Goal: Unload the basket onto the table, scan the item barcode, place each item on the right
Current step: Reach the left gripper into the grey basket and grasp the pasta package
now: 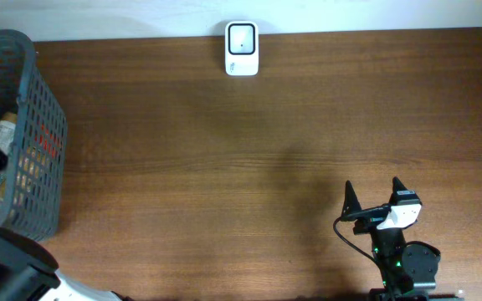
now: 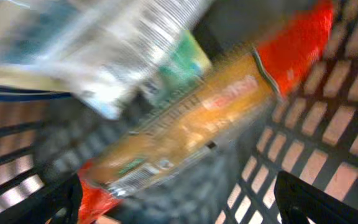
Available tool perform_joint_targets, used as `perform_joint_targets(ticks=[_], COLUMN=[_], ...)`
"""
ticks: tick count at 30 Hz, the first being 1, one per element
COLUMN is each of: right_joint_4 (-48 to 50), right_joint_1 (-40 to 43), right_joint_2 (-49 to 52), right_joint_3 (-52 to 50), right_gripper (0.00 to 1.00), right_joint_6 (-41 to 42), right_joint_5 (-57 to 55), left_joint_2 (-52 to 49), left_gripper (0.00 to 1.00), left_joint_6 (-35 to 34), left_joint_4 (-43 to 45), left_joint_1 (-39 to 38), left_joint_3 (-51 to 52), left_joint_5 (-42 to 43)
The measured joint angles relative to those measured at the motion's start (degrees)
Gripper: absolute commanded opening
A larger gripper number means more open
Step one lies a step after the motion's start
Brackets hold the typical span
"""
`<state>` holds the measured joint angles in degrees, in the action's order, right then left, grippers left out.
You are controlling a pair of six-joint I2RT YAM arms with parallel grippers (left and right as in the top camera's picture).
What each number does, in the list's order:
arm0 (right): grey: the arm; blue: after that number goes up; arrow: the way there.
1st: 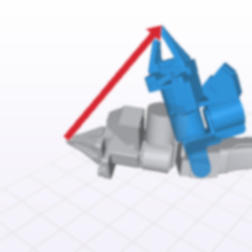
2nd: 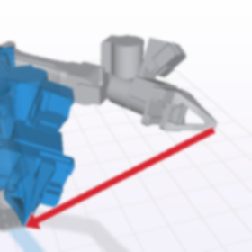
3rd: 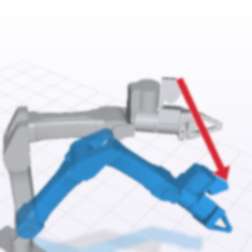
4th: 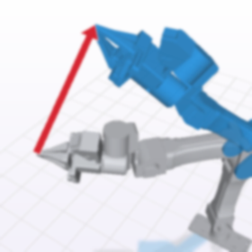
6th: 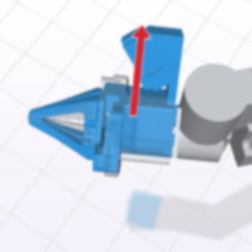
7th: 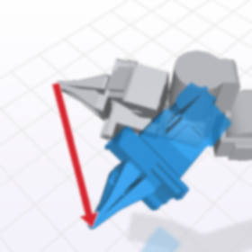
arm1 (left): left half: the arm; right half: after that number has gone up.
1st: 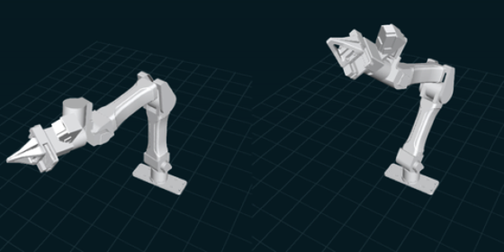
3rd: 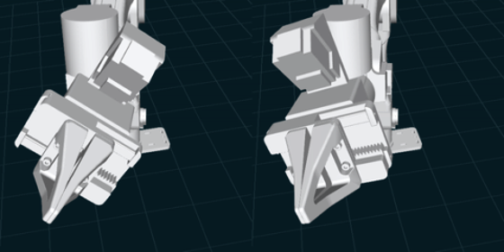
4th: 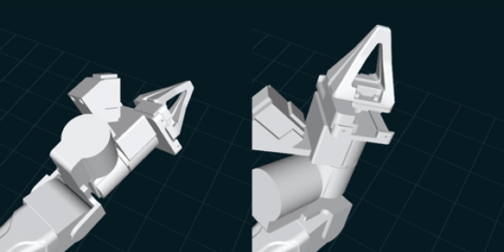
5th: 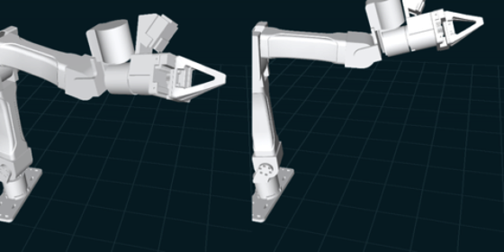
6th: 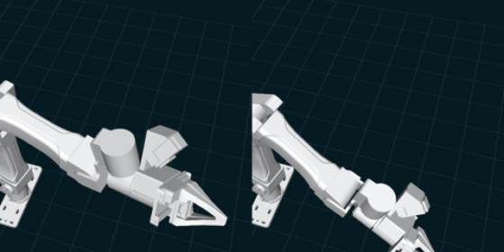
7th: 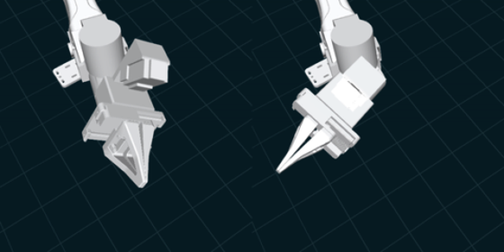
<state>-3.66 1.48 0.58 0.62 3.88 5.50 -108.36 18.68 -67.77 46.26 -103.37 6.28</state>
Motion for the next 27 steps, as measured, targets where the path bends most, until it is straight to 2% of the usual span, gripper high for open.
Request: perform_joint_targets(ticks=[3,6,12,17,18,22,25,27], right_joint_4=[0.0,0.0,0.0,0.0,0.0,0.0,0.0,0.0], right_joint_1=[0.0,0.0,0.0,0.0,0.0,0.0,0.0,0.0], right_joint_2=[0.0,0.0,0.0,0.0,0.0,0.0,0.0,0.0], right_joint_3=[0.0,0.0,0.0,0.0,0.0,0.0,0.0,0.0], right_gripper=[0.99,0.99,0.99,0.99,0.99,0.99,0.99,0.99], right_joint_6=[0.0,0.0,0.0,0.0,0.0,0.0,0.0,0.0], right_joint_5=[0.0,0.0,0.0,0.0,0.0,0.0,0.0,0.0], left_joint_2=[-0.1,-0.2,-0.2,-1.9,-3.0,-6.7,-7.0,-7.0], left_gripper=[1.00,0.99,0.99,0.99,0.96,0.70,0.62,0.64], left_joint_6=[8.0,13.3,15.9,16.5,16.5,17.3,17.6,17.7], left_joint_4=[3.2,7.9,16.2,16.3,15.9,16.0,16.5,16.5], left_joint_1=[-0.1,-0.1,0.0,-0.1,0.0,0.0,0.1,0.1], left_joint_3=[7.1,12.1,15.3,15.3,15.3,15.6,15.6,15.6], left_joint_5=[4.8,5.9,4.2,4.1,4.2,4.0,3.8,3.8])
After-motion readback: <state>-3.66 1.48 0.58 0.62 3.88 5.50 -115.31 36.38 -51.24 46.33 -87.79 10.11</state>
